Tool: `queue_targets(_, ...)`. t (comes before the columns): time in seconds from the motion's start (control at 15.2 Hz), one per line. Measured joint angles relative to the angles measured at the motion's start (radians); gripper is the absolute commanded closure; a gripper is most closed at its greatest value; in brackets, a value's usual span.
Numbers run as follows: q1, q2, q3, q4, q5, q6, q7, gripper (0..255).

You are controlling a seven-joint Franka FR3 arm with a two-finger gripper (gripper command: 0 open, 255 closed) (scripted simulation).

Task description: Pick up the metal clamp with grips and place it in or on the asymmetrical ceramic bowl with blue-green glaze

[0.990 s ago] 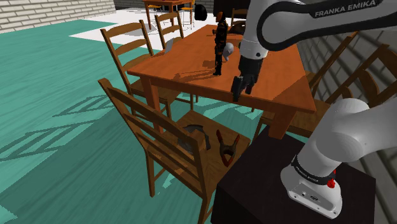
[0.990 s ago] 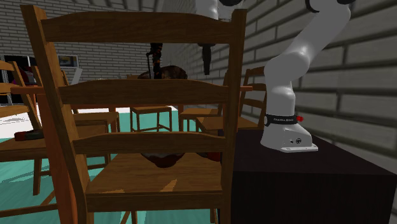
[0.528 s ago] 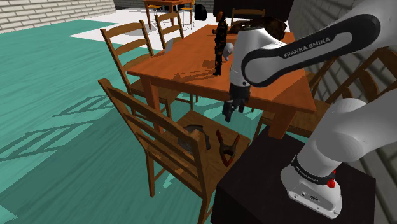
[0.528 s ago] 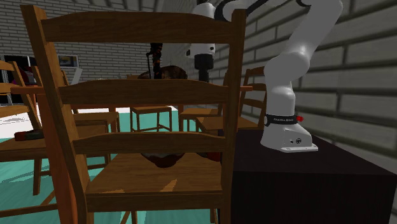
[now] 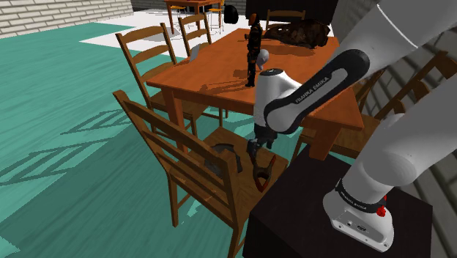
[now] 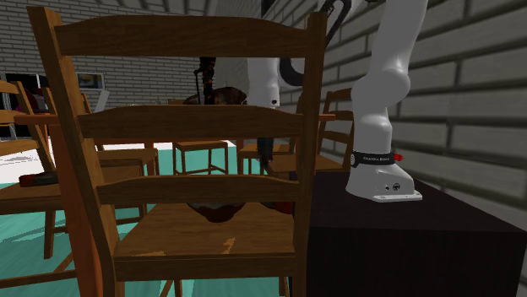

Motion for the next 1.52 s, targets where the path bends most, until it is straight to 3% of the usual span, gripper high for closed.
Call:
queue_targets(0.2, -0.031, 0.155, 0.033, 0.012, -0.067, 0.131, 0.081, 0)
queue_targets(0.4, -0.056, 0.295, 0.039, 0.038, -0.182, 0.23, 0.19, 0)
queue_targets(0.86, -0.03, 0.457, -0.024, 0.056, -0.359, 0.362, 0.327, 0)
queue_targets(1.32, -0.019, 0.48, -0.042, 0.059, -0.386, 0.382, 0.345, 0)
queue_targets(1.39, -0.019, 0.48, -0.042, 0.059, -0.386, 0.382, 0.345, 255)
queue_targets(1.52, -0.019, 0.48, -0.043, 0.06, -0.386, 0.382, 0.346, 255)
